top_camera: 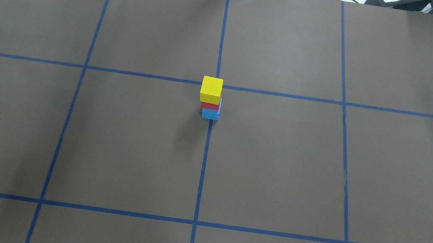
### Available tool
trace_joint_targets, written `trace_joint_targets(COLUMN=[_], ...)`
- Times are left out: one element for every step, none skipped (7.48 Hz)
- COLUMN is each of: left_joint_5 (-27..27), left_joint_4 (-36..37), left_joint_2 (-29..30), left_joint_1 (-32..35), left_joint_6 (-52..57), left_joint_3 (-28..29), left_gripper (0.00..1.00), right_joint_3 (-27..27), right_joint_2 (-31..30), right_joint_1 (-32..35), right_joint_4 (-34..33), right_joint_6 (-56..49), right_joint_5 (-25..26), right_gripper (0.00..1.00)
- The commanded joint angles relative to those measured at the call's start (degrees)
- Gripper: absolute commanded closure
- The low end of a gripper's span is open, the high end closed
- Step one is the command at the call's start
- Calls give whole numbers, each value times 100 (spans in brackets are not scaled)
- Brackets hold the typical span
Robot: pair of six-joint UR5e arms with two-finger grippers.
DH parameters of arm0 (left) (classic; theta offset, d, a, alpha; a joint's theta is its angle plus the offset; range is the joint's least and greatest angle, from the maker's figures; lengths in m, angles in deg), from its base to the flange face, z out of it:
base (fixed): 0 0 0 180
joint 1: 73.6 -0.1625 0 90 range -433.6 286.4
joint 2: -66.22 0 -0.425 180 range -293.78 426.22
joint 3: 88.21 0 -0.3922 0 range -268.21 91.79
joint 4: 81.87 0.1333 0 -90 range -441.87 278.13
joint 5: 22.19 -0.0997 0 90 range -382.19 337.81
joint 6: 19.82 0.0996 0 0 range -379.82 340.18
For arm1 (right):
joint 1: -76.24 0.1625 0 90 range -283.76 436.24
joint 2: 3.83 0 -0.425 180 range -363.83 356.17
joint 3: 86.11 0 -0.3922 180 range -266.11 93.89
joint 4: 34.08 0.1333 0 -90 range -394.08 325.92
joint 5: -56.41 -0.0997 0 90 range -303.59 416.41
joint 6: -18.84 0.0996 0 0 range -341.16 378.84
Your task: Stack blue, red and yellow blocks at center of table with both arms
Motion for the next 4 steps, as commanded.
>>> trace_joint_targets(left_joint_5=[-5,-13,-14,-14], left_joint_4=[-179,-372,-374,-382], left_joint_2=[-33,-59,-59,-59], left_joint_1=[10,1,1,1], left_joint_6=[-38,-38,-38,-38], left_joint_3=[0,18,61,149], left_gripper=[0,0,0,0], right_joint_3=[-98,-99,-134,-160], right_joint_2=[-137,-216,-374,-541], right_joint_1=[70,71,71,71], right_joint_4=[17,235,403,587], right_joint_6=[-32,19,11,-67], right_joint_5=[-40,-49,-49,-40], right_gripper=[0,0,0,0])
